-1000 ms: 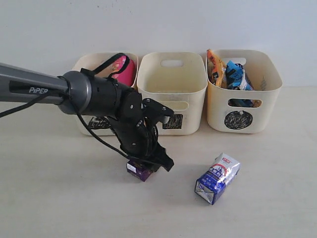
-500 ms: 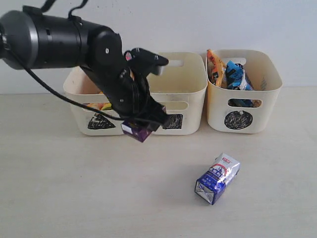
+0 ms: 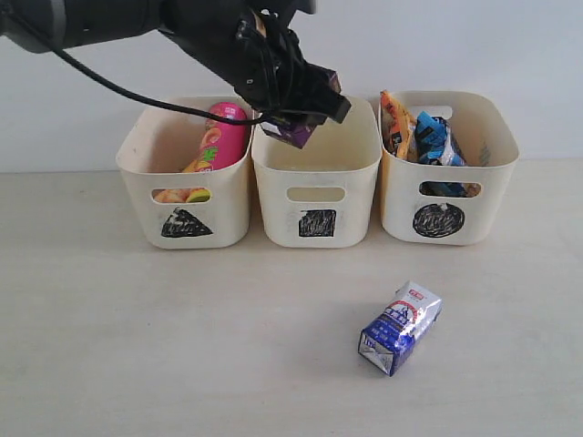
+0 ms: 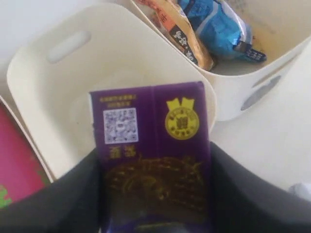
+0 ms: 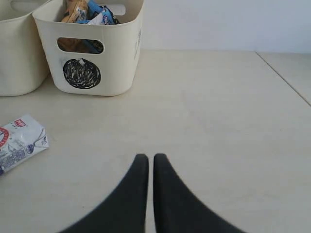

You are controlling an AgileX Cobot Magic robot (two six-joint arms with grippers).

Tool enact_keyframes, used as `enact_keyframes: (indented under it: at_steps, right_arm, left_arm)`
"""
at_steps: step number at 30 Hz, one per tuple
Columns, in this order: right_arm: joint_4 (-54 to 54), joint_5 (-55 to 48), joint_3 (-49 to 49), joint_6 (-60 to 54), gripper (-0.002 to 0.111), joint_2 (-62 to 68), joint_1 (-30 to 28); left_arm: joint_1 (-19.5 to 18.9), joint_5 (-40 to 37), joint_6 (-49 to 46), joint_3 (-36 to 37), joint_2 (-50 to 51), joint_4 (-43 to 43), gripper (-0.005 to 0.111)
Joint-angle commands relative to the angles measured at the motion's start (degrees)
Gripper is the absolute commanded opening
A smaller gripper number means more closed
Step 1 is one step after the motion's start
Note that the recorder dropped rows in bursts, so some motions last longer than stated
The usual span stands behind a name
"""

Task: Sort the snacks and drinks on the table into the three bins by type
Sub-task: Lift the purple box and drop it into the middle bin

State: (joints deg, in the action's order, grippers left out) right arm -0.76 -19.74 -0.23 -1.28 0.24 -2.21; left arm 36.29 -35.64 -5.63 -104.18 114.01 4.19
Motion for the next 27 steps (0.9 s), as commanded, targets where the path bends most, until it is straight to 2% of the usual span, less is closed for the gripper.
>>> enact_keyframes:
  at_steps: [1,10,15,18,23,25,27]
  right_arm:
    - [0.2,0.7,0.2,-0.2,0.001,-0.2,0.0]
    - [0.2,0.7,0.2,-0.2,0.001,-0.2,0.0]
    - [0.2,0.7,0.2,-0.2,0.001,-0.2,0.0]
    - [0.2,0.7,0.2,-0.2,0.001,-0.2,0.0]
    - [0.2,0.7,0.2,-0.2,0.001,-0.2,0.0]
    - [0.2,0.7,0.2,-0.2,0.001,-0.2,0.0]
    - [0.2,0.7,0.2,-0.2,0.001,-0.2,0.0]
  left_arm:
    - [0.1,1.3,-0.4,-5.7,4.6,2.3,0.004]
    - [-1.4,1.4,2.4,-15.9,14.4,4.6,0.004]
    - [-2.5,1.7,3.5,-17.2,16.7,5.4,0.007]
    - [-2.7,1.7,3.5,-17.2,17.4,5.4,0.023]
    - [-2.7,2.6,3.4,-17.2,18.2,5.4,0.064]
    - [-2.7,3.1,3.4,-17.2,18.3,5.4,0.075]
    - [-2.6,3.2,3.4,-17.2,18.3,5.2,0.078]
